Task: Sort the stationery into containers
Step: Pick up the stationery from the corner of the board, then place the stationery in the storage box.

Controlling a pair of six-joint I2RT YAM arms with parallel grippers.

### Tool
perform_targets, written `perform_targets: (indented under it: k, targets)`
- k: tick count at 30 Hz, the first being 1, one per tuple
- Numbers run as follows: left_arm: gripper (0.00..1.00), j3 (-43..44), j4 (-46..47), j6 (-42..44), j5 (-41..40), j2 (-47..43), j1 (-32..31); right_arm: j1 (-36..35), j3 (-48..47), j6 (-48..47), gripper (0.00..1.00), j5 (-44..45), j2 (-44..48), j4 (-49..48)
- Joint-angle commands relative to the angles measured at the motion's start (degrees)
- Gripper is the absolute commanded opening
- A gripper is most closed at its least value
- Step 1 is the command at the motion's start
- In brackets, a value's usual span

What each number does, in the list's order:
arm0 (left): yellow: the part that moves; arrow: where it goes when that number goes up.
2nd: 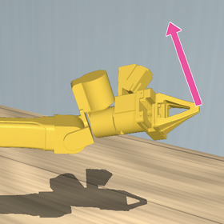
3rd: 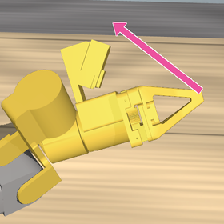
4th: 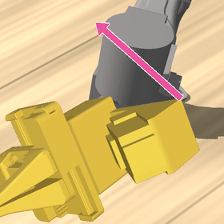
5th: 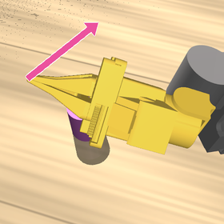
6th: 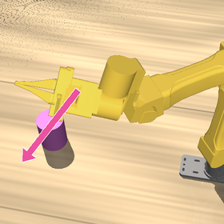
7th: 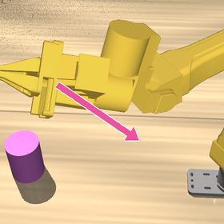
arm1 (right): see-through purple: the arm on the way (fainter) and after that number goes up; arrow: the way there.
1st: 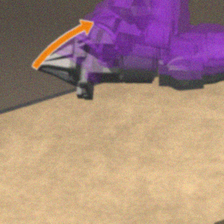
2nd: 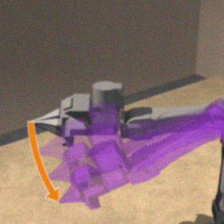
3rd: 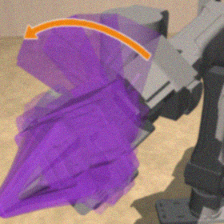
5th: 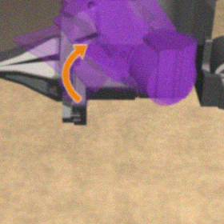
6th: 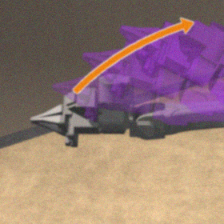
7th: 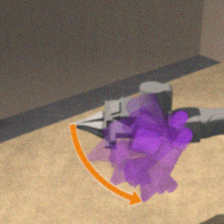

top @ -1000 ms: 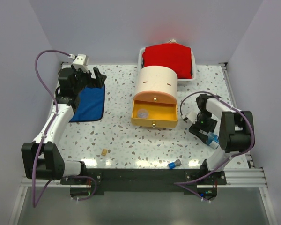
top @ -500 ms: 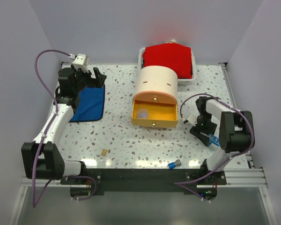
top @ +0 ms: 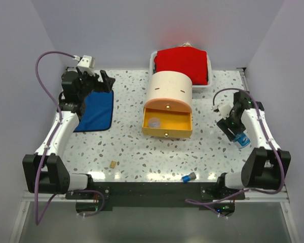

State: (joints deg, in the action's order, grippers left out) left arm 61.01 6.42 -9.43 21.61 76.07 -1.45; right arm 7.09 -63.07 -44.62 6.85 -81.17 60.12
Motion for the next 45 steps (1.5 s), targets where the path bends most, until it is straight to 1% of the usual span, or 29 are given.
perform_targets:
  k: [1,2,3,4,5,6,7,8,9,10,13,15,16,18,20,22,23,24,25,26,29,33,35,45]
  targets:
    - [0.90,2.0,2.9,0.6,1.7,-0.7,0.6,0.2,0.8,4.8,0.00,-6.8,12.2,-3.8]
    - [0.90,2.1,2.8,0.8,1.7,-0.7,0.6,0.2,1.9,5.0,0.00,-12.0,14.3,-4.7]
    - [0.90,2.3,2.7,0.9,1.8,-0.7,0.6,0.3,2.4,6.3,0.00,-14.4,16.5,-5.4]
    - [0.90,2.5,2.6,1.0,1.8,-0.8,0.6,0.3,2.9,7.2,0.00,-17.5,21.4,-7.1]
    - [0.90,2.6,2.6,0.9,1.8,-0.8,0.6,0.3,3.6,8.1,0.00,-20.4,23.7,-8.1]
    - [0.90,2.8,2.2,0.9,1.9,-0.7,0.6,0.3,4.1,10.8,0.00,-25.3,26.7,-9.7]
    - [0.90,3.1,2.0,0.9,2.2,-0.7,0.5,0.3,5.6,13.2,0.00,-26.4,31.2,-15.0]
    - [0.90,3.2,1.8,0.9,2.3,-0.8,0.5,0.2,6.0,15.6,0.00,-26.9,33.2,-17.5]
    - [0.90,3.3,1.7,1.0,2.4,-0.8,0.5,0.3,6.4,20.1,0.00,-27.2,34.7,-19.7]
    - [0.90,3.3,1.6,1.3,2.3,-0.8,0.4,0.2,6.4,22.3,0.00,-27.0,36.5,-23.8]
    - [0.90,3.2,1.3,2.0,2.1,-0.7,0.0,0.2,4.5,28.7,0.00,-28.8,36.7,-28.5]
    - [0.90,3.2,1.4,2.1,2.1,-0.6,-0.1,0.2,3.0,33.6,0.00,-30.3,35.0,-30.1]
    - [0.90,3.1,1.5,2.1,2.0,-0.3,-0.1,0.2,1.6,35.0,0.00,-34.1,34.4,-31.3]
    - [0.89,3.1,1.8,2.3,1.7,0.1,-0.2,0.1,1.0,39.7,0.00,-37.5,32.6,-33.2]
    - [0.89,3.3,2.1,2.7,1.4,0.5,-0.1,-1.0,1.4,41.9,0.00,-40.5,31.4,-37.0]
    - [0.89,3.7,2.0,3.7,1.1,0.9,-0.2,-3.7,2.2,42.2,0.00,-40.2,30.9,-40.9]
    - [0.89,3.8,1.5,4.2,0.9,1.1,-0.2,-6.8,2.7,41.9,0.00,-36.5,31.0,-42.3]
    - [0.89,4.3,1.1,4.8,0.6,1.4,-0.2,-9.7,3.2,41.6,0.00,-35.2,31.3,-43.7]
    - [0.89,4.6,0.9,5.6,0.1,1.6,-0.2,-11.2,4.2,41.2,0.00,-34.6,31.5,-45.8]
    - [0.89,4.8,0.2,6.1,-0.1,1.8,-0.2,-13.7,4.4,40.7,0.00,-35.1,31.4,-46.5]
    - [0.89,6.0,-0.3,7.1,-0.6,2.5,-0.2,-17.5,5.0,39.6,0.00,-34.9,30.1,-47.9]
    - [0.89,7.2,-0.6,8.1,-0.9,3.5,-0.2,-21.1,6.4,36.7,0.00,-35.2,28.7,-50.2]
    - [0.90,7.5,-0.6,8.6,-1.3,3.7,-0.2,-23.6,7.1,33.1,0.00,-34.6,27.4,-49.8]
    - [0.90,7.5,-0.9,9.2,-2.1,3.7,-0.2,-29.6,13.4,27.6,0.00,-34.5,25.3,-56.5]
